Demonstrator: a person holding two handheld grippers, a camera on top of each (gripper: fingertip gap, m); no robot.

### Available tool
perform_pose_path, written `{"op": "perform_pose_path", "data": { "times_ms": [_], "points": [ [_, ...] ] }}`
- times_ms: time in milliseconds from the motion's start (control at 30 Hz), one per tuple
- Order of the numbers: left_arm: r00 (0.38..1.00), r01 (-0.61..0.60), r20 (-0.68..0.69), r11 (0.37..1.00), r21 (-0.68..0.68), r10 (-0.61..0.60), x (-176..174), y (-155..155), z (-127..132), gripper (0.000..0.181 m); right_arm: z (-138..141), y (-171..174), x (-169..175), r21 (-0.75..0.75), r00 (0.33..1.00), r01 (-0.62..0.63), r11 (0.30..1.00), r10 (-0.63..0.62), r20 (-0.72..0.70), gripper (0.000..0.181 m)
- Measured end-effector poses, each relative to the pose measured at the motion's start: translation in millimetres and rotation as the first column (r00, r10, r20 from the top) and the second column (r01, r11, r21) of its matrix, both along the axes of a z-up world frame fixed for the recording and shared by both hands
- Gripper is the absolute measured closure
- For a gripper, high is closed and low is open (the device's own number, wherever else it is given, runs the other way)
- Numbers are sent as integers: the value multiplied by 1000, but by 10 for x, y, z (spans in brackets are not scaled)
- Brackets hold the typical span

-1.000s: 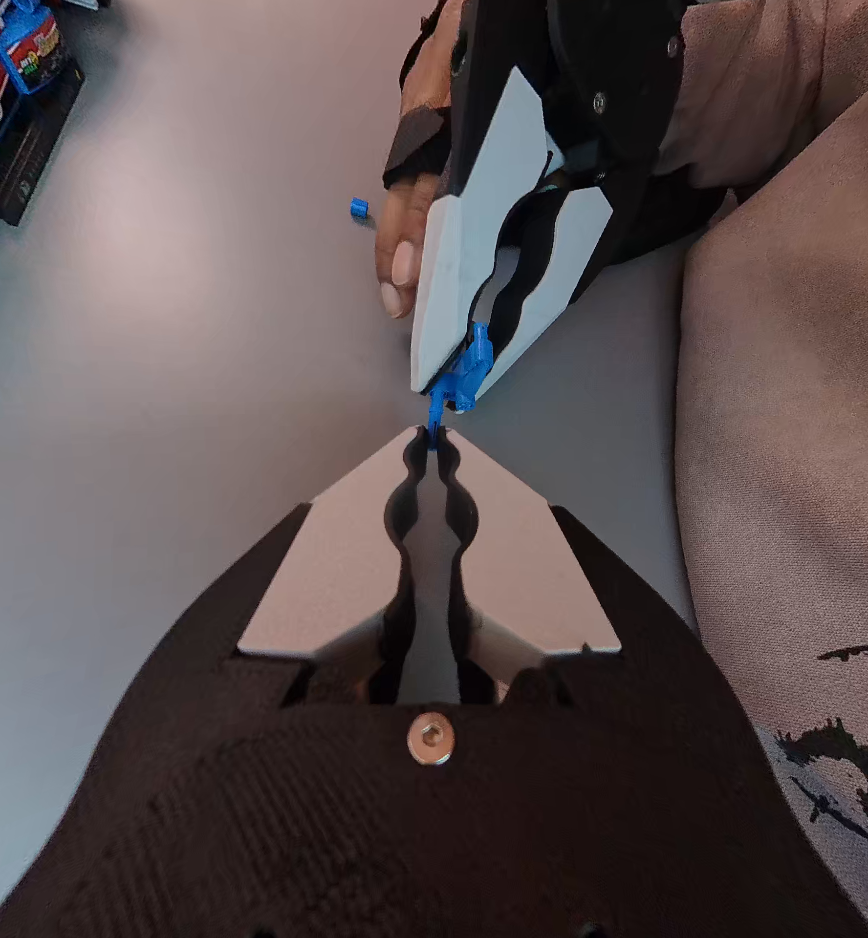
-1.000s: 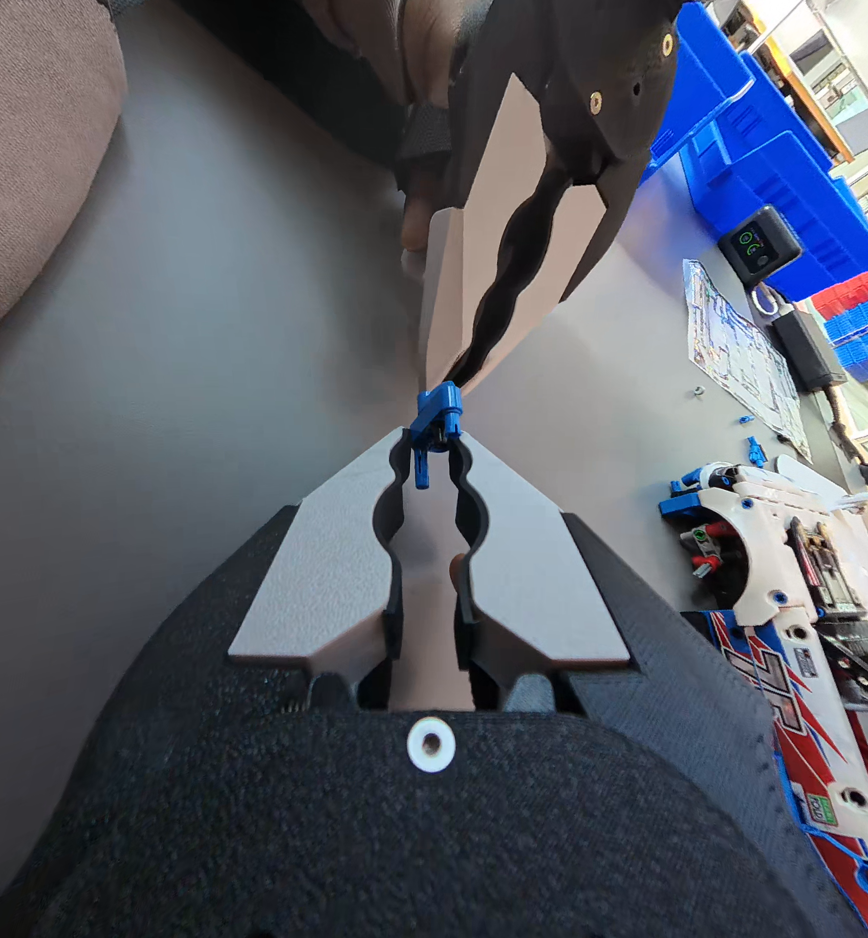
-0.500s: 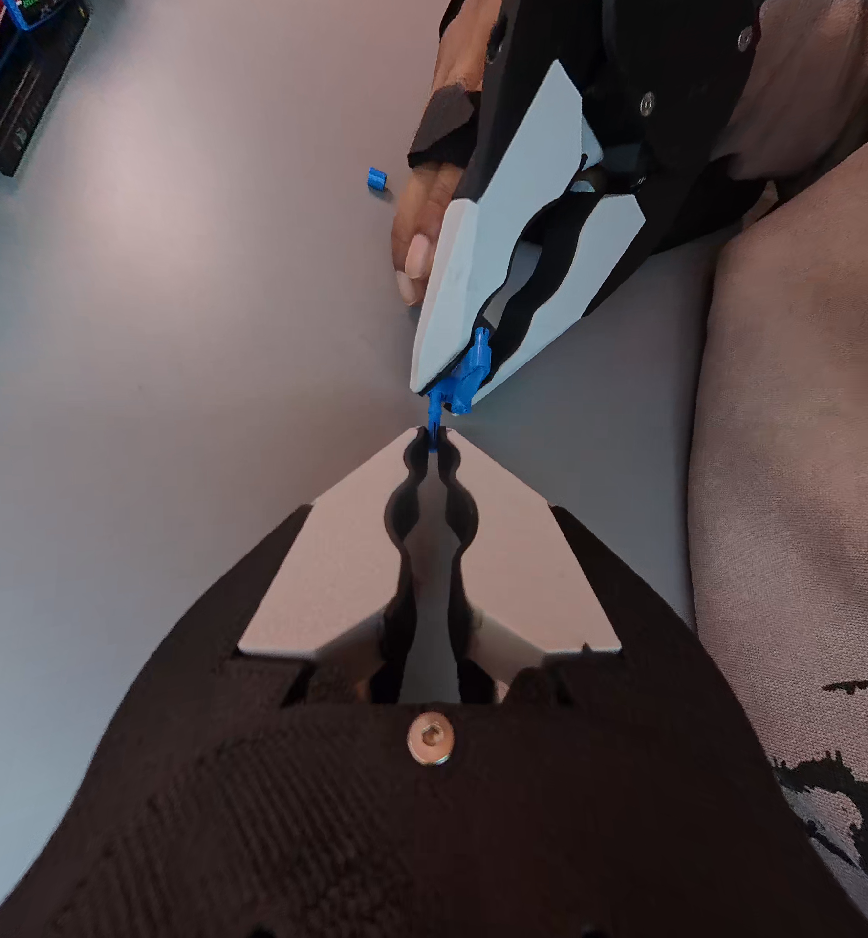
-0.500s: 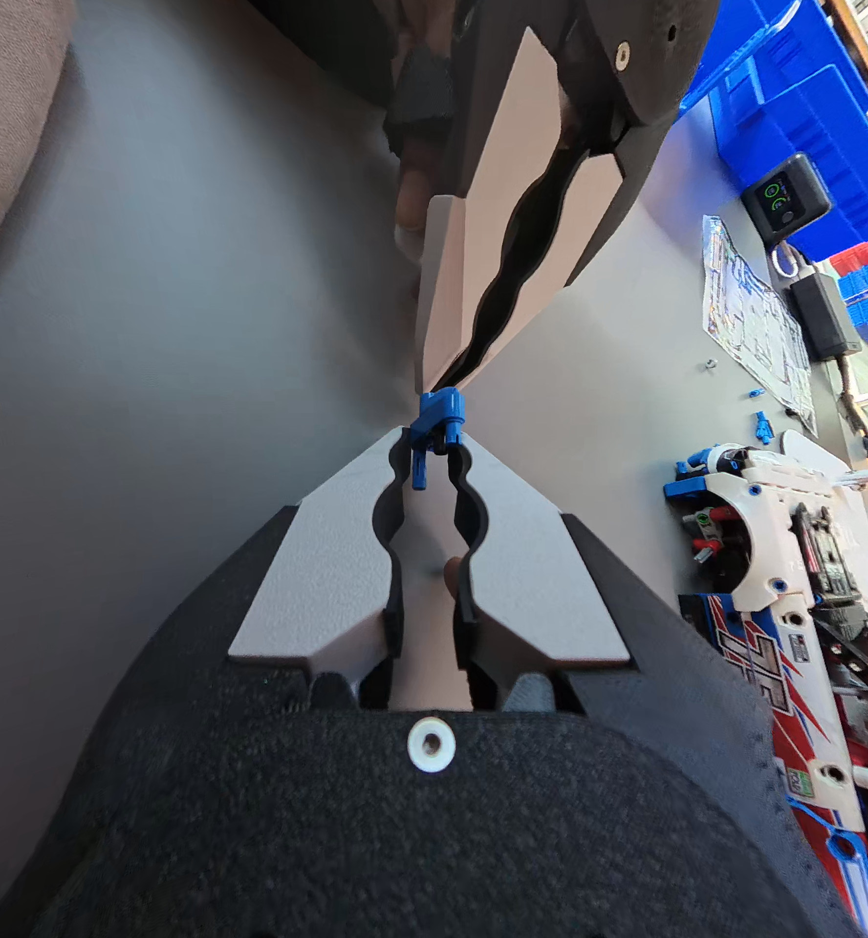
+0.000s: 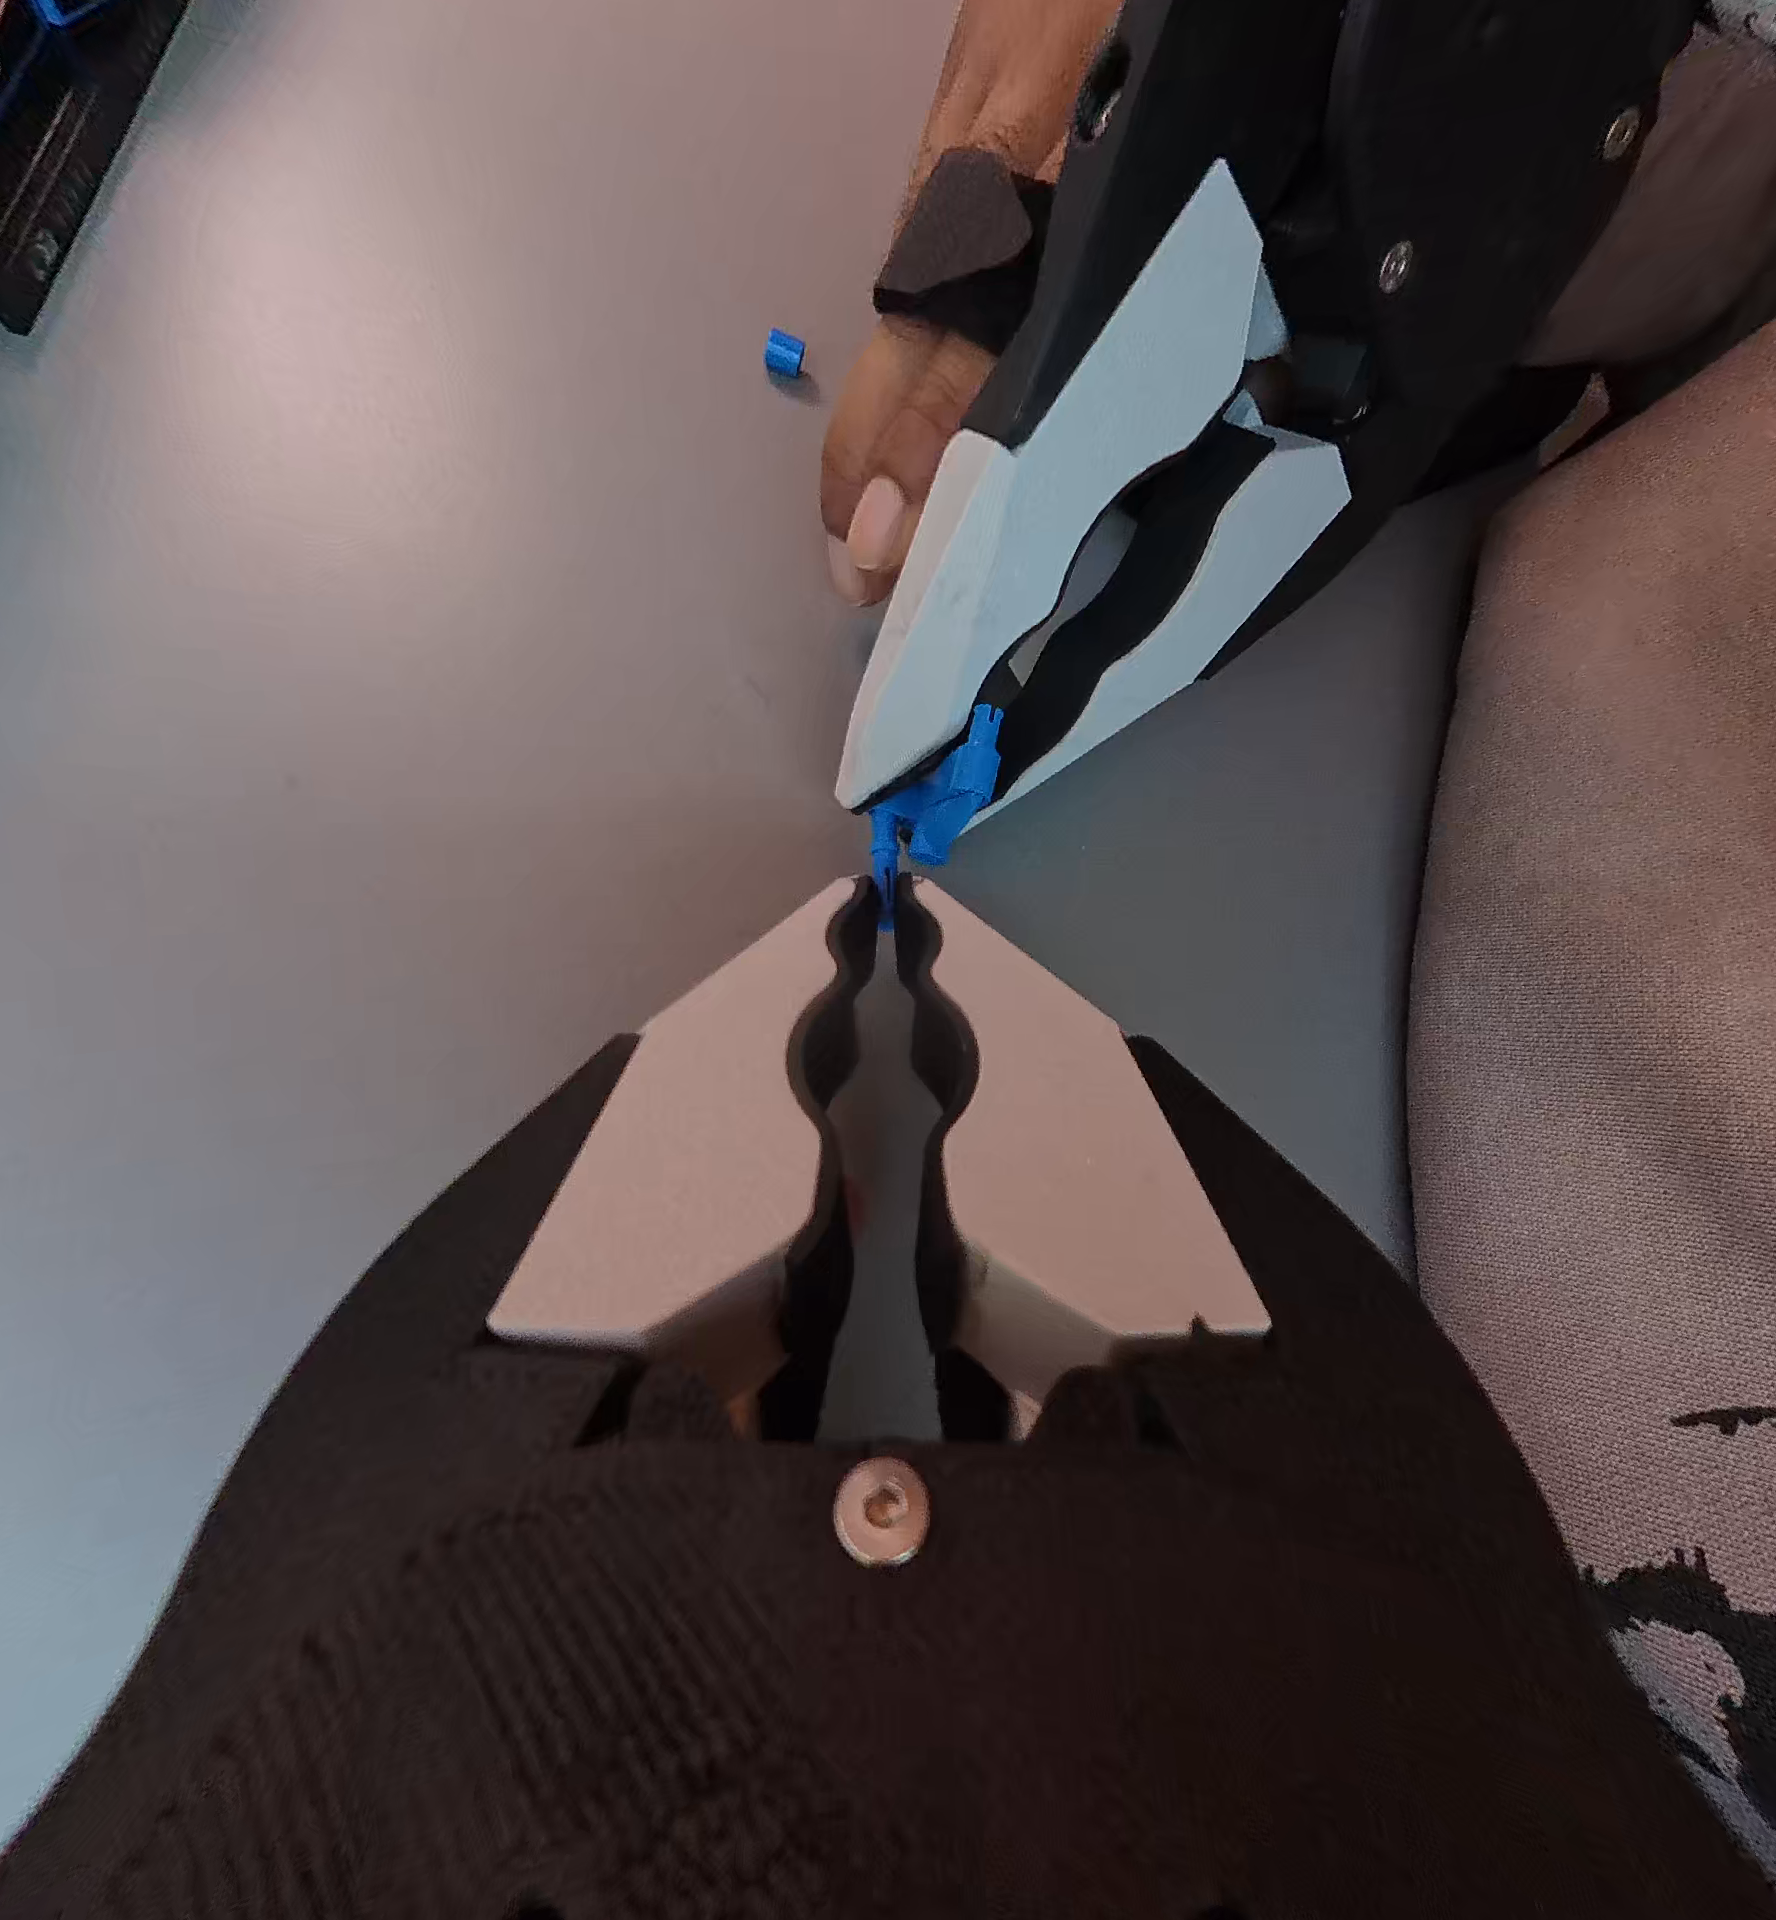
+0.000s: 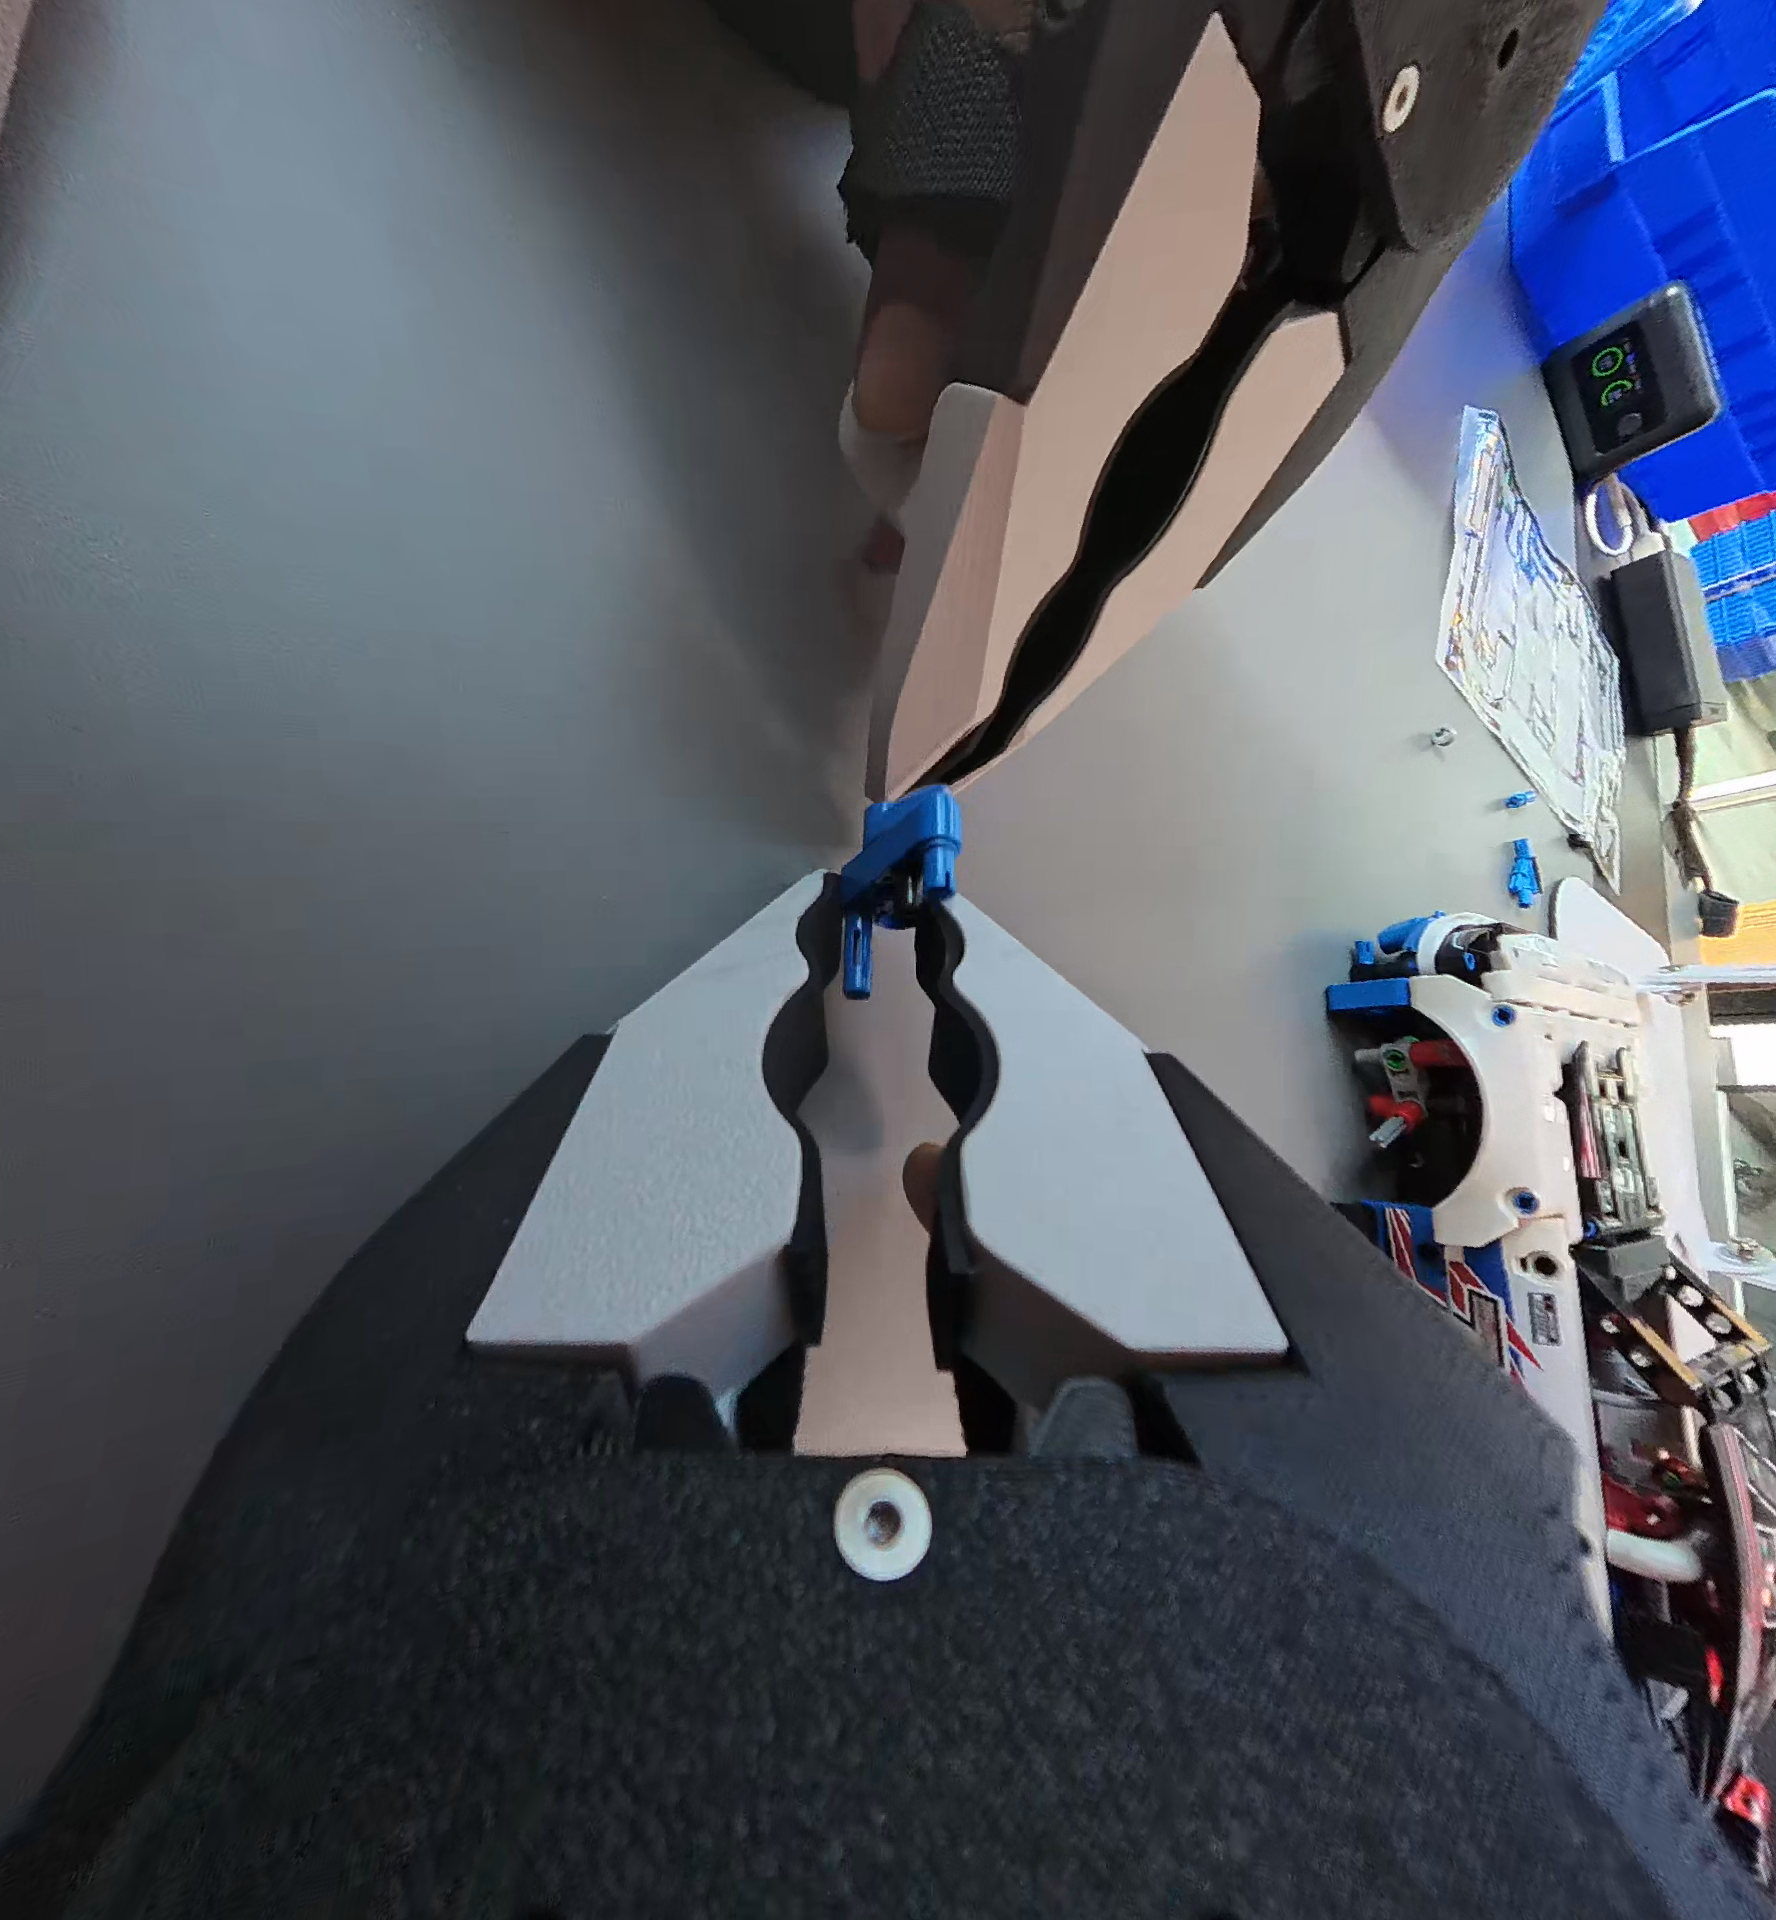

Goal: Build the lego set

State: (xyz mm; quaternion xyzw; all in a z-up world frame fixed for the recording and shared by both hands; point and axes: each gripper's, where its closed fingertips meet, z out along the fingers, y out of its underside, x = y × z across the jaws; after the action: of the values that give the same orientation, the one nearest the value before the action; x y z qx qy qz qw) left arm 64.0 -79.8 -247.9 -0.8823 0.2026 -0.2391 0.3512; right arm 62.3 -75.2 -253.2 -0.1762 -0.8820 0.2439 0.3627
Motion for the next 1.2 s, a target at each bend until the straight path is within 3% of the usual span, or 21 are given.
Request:
{"op": "perform_pose_path", "data": {
  "times_ms": [200, 267, 700, 833, 900, 1033, 1133, 1200],
  "points": [
    [999, -5, 35, 999, 34, 3, 13, 26, 64, 181, 7, -54, 45, -119, 999, -32, 992, 34, 18, 170],
    [997, 0, 80, 998, 55, -4, 42, 34, 136, 181, 134, -147, 41, -231, 998, -61, 971, 60, -14, 170],
    [993, -68, 109, 988, 141, 53, -279, 41, 253, 181, 179, 10, -15, -289, 1000, 6, 957, -9, -9, 169],
    [980, -71, 199, 980, 188, 33, -256, 53, 344, 164, 346, 83, -105, -379, 995, 42, 925, -74, -70, 169],
    [971, -60, 239, 974, 218, 6, -203, 56, 406, 152, 570, 90, -144, -538, 989, 48, 841, -114, -91, 169],
    [921, -116, 390, 945, 306, -13, -97, 145, 688, 145, 1112, 134, -196, -854, 979, 4, 520, -177, -103, 170],
    [841, -201, 540, 914, 352, -23, -44, 244, 983, 145, 1313, 121, -229, -945, 980, -17, 327, -179, -80, 170],
    [830, -226, 557, 895, 385, -30, -9, 279, 1079, 147, 1349, 67, -239, -970, 986, -9, 243, -158, -49, 170]
  ]
}}
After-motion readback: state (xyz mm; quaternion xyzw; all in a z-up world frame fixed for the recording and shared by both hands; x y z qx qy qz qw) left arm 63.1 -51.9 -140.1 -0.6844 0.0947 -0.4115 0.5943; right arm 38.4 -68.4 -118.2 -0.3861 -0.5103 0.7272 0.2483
